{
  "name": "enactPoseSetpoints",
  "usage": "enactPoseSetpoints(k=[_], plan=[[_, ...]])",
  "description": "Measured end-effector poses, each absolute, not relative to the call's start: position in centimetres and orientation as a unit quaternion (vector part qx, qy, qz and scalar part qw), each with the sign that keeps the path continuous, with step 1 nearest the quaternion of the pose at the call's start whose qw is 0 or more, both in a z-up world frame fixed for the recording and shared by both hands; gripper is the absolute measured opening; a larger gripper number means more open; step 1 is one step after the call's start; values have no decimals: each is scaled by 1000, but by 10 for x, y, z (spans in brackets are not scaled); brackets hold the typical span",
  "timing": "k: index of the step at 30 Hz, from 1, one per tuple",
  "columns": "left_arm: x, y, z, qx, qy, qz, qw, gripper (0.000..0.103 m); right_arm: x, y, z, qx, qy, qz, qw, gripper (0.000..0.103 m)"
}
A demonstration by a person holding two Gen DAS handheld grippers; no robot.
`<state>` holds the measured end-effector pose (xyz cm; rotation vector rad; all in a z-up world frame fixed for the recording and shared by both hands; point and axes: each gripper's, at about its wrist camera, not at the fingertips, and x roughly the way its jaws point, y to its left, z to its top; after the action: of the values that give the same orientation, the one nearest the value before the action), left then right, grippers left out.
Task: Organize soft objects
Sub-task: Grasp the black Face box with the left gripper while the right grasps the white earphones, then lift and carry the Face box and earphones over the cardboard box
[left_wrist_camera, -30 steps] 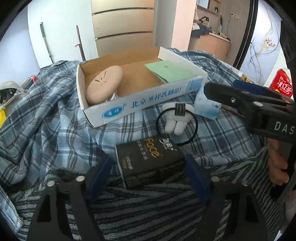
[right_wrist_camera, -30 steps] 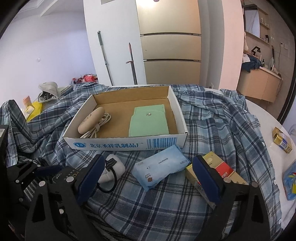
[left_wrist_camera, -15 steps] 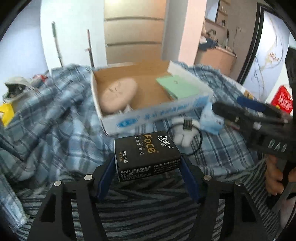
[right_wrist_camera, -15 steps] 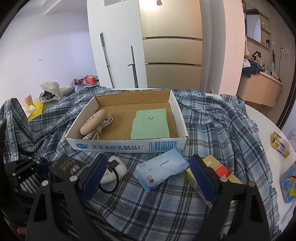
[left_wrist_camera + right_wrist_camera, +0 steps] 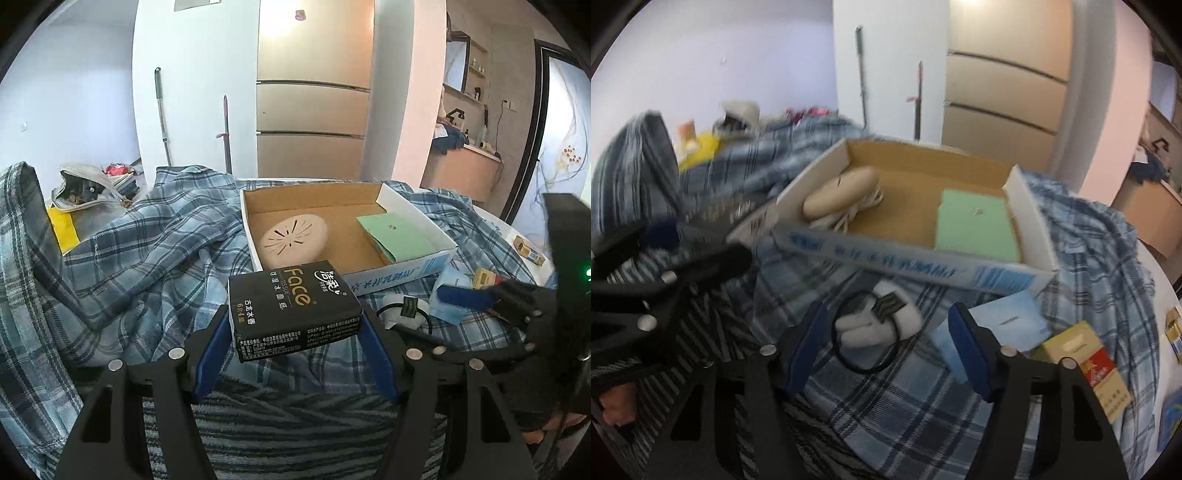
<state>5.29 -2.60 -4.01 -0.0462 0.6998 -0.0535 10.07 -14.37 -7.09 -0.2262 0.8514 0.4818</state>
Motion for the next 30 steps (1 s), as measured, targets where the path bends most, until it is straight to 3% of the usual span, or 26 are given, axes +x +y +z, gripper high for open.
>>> enactPoseSetpoints(k=[5,9,13,18,30], plan=[[55,-28,-44,-22,353,-26,935,69,110,-146,-79,-95,430,221,870,55],[57,-28,-44,-23,354,-27,934,69,118,-146,-87,-87,453,226,858,36],[55,-29,-44,-19,352,-29,935,69,116,-147,-85,-88,447,233,859,26],[49,-29,-38,-19,335,-34,941,69,104,-150,-72,-87,412,237,876,20],[29,-33,-19,-7,263,-44,964,69,63,-172,-20,-72,247,177,950,20]])
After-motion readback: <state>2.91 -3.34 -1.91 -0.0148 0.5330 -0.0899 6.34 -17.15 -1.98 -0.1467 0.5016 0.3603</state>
